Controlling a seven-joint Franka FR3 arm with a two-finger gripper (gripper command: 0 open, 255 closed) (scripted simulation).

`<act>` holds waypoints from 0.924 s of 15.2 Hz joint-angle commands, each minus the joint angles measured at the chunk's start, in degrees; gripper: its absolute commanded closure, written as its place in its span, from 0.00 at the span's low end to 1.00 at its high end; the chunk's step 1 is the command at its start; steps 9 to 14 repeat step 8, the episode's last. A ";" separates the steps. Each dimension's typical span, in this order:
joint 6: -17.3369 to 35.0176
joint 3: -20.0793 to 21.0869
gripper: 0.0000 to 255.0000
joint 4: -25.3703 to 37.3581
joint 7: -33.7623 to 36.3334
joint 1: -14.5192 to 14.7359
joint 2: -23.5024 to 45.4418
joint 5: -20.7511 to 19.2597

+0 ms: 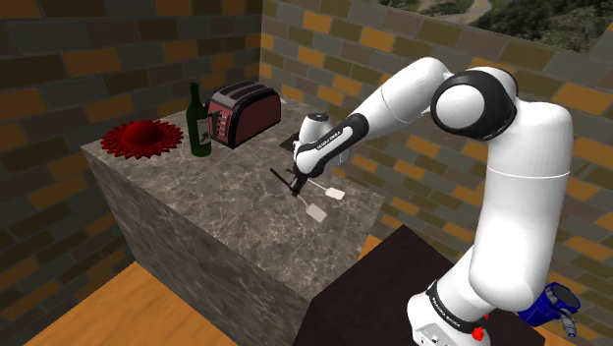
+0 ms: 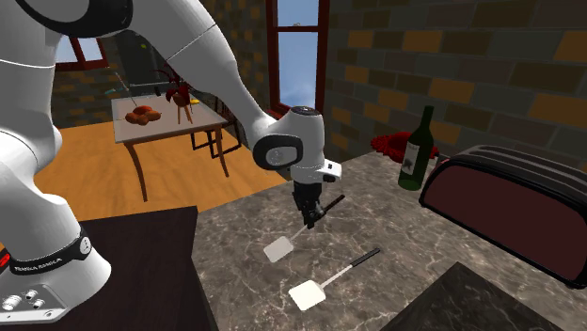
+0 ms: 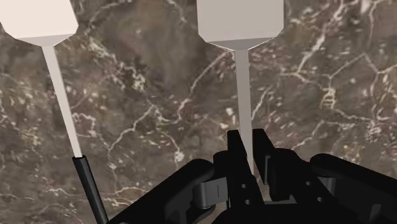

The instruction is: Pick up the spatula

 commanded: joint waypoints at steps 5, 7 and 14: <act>-3.66 0.12 1.00 -0.32 -0.05 -0.12 -3.96 0.16; -4.36 0.14 1.00 -0.35 -0.06 -0.13 -4.68 0.19; -4.36 0.14 1.00 -0.34 -0.06 -0.13 -4.68 0.19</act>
